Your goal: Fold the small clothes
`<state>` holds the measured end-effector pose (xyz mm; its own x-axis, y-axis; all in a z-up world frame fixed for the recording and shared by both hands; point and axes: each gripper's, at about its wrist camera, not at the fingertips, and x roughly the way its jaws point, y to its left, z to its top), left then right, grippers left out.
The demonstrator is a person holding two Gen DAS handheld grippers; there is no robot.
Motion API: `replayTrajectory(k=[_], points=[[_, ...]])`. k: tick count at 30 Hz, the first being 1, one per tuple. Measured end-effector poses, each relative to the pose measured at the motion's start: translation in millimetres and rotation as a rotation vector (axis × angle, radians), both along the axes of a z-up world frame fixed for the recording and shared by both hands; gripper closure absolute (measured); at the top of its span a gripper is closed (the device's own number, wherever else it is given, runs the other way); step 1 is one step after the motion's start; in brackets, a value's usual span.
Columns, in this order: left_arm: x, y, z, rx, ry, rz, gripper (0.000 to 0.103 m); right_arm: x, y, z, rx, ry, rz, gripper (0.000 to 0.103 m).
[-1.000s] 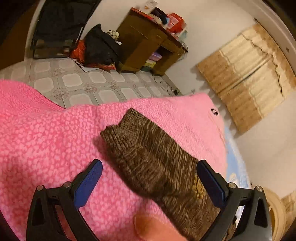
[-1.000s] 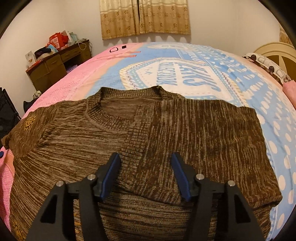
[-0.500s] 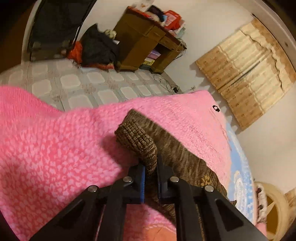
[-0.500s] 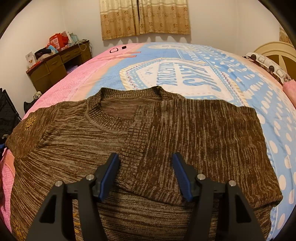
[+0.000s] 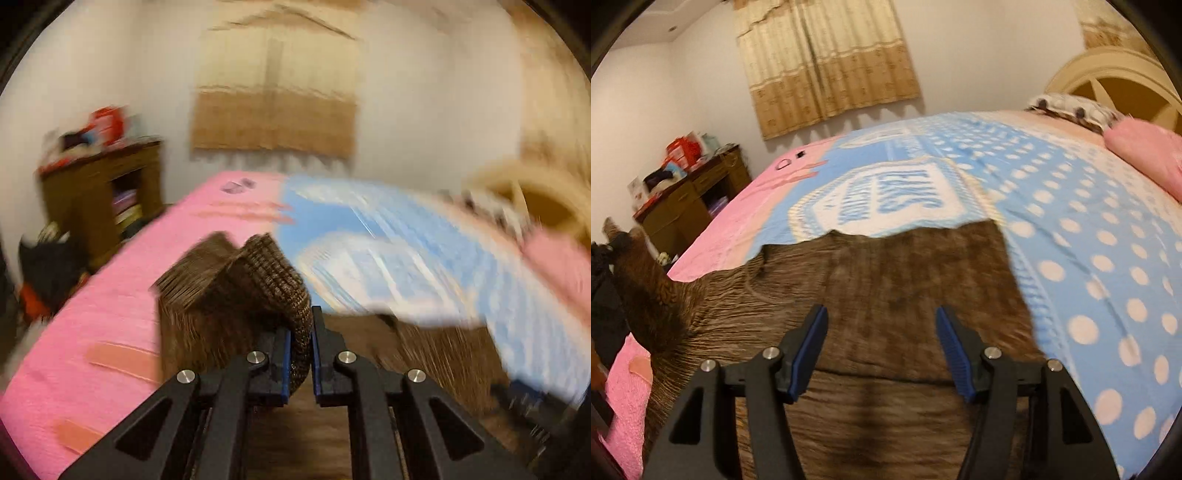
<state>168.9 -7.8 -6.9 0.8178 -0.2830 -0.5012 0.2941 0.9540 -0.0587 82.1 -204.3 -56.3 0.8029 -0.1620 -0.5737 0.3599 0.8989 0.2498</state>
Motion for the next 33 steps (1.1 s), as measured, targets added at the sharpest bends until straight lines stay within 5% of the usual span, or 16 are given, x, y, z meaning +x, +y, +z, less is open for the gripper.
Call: replayTrajectory(k=[3, 6, 8, 10, 13, 16, 21, 26, 33], points=[[-5.0, -48.8, -52.7, 0.126, 0.128, -0.092, 0.094, -9.4, -13.3, -6.9, 0.048, 0.017, -0.024, 0.039], [-10.1, -51.5, -71.3, 0.139, 0.215, -0.099, 0.093, -16.7, -19.5, -15.1, 0.084, 0.042, -0.019, 0.039], [-21.4, -39.0, -69.8, 0.138, 0.223, -0.078, 0.083, -21.2, -21.3, -17.9, 0.104, 0.045, -0.01, 0.038], [-36.1, -29.4, -63.8, 0.143, 0.219, -0.055, 0.056, -19.9, -20.7, -17.9, 0.131, 0.042, -0.005, 0.034], [-52.3, 2.4, -46.9, 0.082, 0.155, -0.032, 0.034, -12.0, -15.5, -12.1, 0.158, 0.027, 0.029, 0.034], [-57.9, 33.9, -41.9, 0.045, 0.117, 0.041, 0.034, -2.7, -7.4, -3.5, 0.176, 0.01, 0.079, 0.034], [-32.5, 81.4, -61.9, -0.046, 0.234, 0.192, 0.034, 17.9, 14.2, 0.7, 0.127, 0.036, 0.117, 0.034], [-25.7, 108.6, -75.5, -0.084, 0.283, 0.323, 0.034, 46.6, 52.1, 4.6, 0.019, 0.055, 0.215, 0.059], [-19.7, 106.8, -89.1, 0.001, 0.294, 0.386, 0.034, 110.2, 70.1, -2.9, -0.002, 0.119, 0.324, 0.057]])
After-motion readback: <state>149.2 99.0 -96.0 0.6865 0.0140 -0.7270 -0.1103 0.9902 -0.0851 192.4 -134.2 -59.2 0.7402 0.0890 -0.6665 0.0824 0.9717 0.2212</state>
